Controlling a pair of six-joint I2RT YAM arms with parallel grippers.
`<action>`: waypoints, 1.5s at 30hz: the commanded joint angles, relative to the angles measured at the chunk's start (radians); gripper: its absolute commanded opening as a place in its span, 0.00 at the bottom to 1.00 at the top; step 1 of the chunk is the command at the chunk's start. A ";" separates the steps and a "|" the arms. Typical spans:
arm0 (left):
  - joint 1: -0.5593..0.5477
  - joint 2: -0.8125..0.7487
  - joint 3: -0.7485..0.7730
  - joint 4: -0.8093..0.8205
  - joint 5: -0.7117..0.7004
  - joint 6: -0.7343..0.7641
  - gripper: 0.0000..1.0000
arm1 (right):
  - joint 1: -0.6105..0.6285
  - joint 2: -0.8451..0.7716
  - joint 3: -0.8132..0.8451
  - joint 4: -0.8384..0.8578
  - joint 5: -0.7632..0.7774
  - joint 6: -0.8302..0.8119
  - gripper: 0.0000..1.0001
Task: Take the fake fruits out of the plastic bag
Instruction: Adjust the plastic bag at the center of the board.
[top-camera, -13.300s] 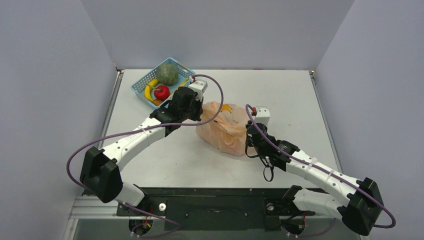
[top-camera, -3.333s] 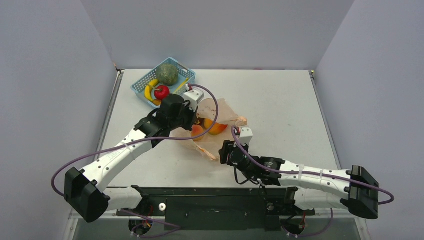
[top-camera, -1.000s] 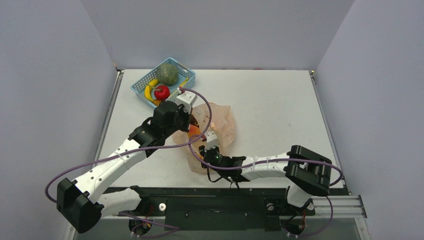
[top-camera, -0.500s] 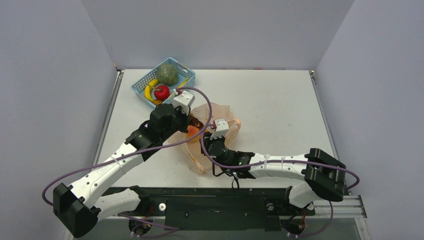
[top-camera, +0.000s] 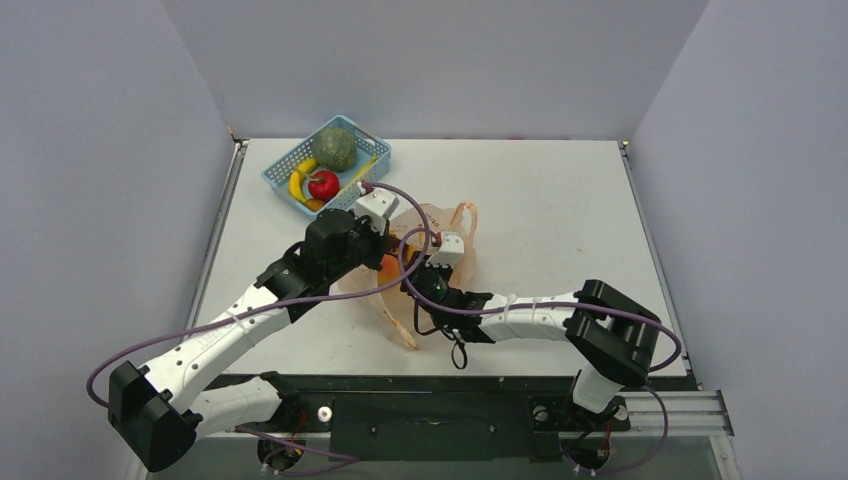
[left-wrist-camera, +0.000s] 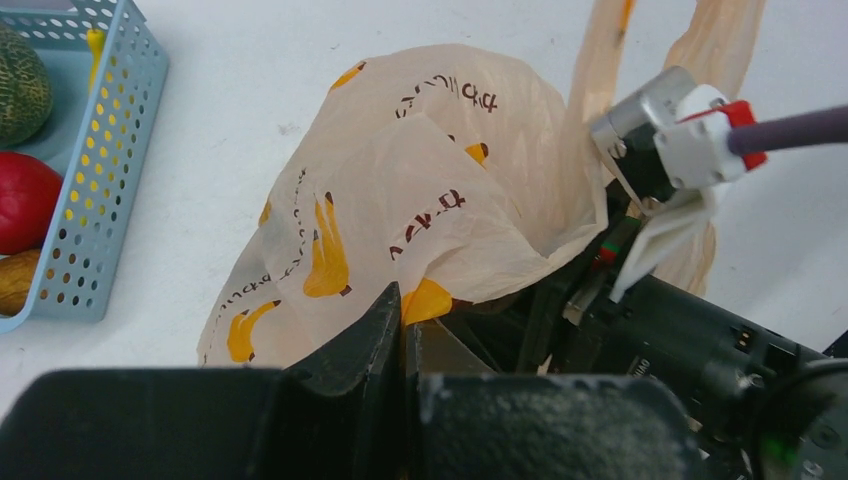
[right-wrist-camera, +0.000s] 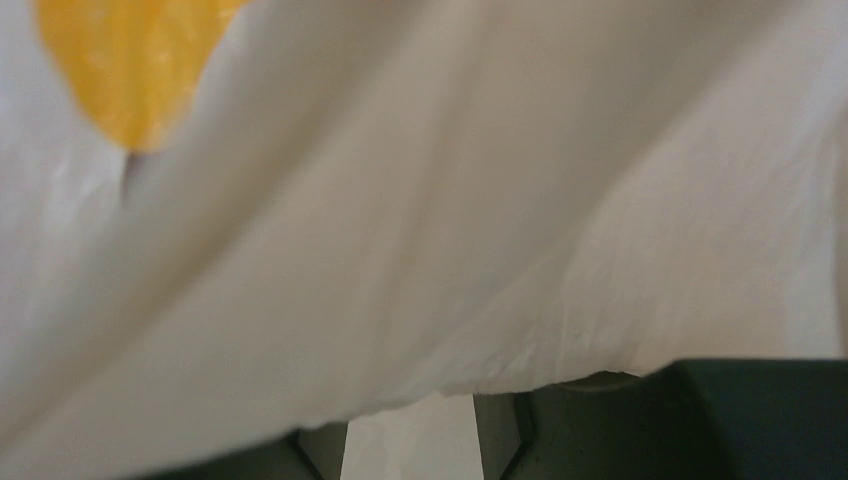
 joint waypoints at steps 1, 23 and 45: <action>-0.008 0.010 0.013 0.047 0.040 0.005 0.00 | -0.058 0.040 0.001 0.107 -0.037 0.081 0.44; -0.013 0.061 0.040 0.013 0.022 0.015 0.00 | -0.100 -0.464 -0.326 -0.043 -0.434 -0.249 0.64; -0.028 -0.181 0.223 -0.474 0.224 -0.626 0.97 | -0.175 -0.937 0.106 -0.978 -0.148 -0.452 0.74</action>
